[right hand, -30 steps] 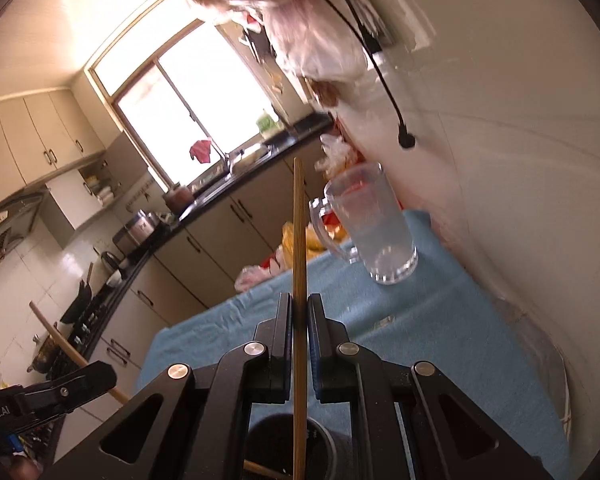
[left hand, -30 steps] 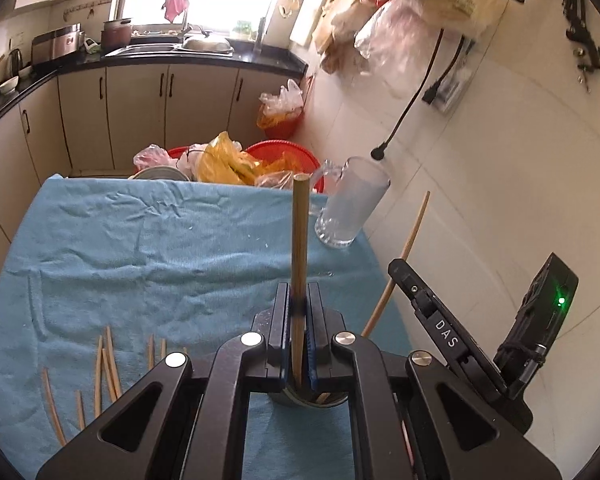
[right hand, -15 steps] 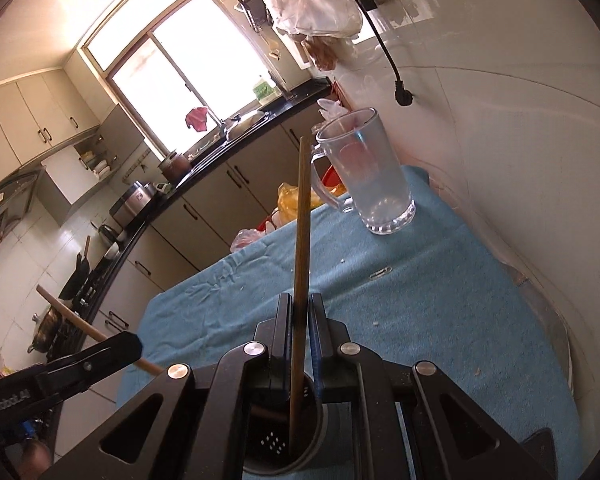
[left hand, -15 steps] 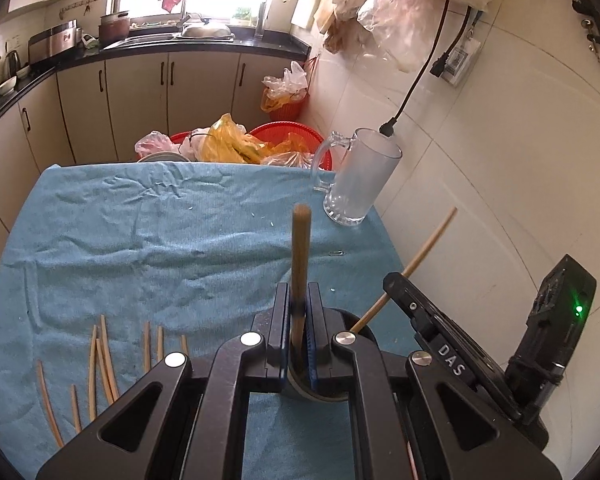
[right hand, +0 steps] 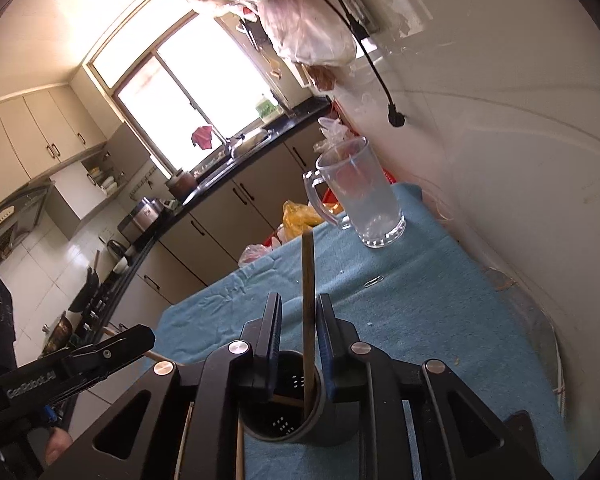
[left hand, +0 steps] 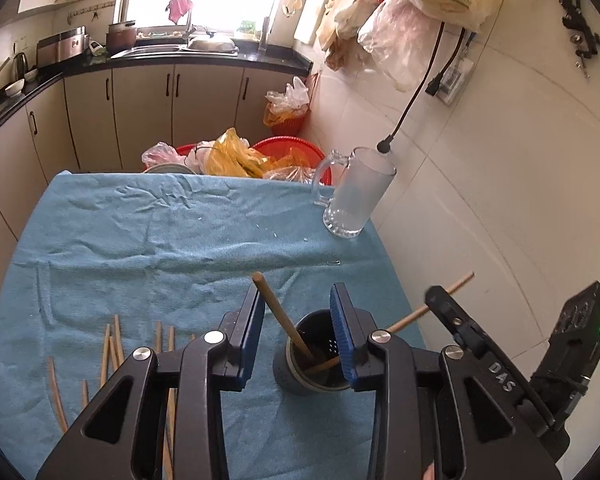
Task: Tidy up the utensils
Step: 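Lift both chopsticks over the black cup and open both tools to drop them in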
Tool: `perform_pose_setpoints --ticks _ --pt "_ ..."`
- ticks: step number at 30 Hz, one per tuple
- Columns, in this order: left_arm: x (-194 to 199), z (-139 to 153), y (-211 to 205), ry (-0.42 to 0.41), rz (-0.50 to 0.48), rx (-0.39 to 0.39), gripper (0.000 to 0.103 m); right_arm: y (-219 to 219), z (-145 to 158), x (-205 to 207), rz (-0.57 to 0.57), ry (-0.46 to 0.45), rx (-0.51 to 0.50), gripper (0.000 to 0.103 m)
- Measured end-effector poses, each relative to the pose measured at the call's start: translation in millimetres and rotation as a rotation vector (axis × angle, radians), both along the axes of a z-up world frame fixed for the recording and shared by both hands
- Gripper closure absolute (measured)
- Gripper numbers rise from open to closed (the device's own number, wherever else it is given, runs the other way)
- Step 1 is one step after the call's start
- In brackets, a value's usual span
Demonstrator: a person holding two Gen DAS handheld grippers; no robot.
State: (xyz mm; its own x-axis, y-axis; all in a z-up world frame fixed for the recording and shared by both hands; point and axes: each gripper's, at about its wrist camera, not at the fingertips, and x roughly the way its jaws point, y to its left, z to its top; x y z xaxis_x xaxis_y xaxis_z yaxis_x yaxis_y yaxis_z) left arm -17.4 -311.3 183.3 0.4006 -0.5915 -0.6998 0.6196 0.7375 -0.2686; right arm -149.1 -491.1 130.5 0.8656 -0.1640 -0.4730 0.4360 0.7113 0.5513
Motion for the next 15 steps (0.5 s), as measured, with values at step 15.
perform_pose_setpoints --ticks 15 --pt "-34 4 145 -0.089 0.129 -0.039 0.063 79 18 -75 0.101 -0.083 -0.049 0.071"
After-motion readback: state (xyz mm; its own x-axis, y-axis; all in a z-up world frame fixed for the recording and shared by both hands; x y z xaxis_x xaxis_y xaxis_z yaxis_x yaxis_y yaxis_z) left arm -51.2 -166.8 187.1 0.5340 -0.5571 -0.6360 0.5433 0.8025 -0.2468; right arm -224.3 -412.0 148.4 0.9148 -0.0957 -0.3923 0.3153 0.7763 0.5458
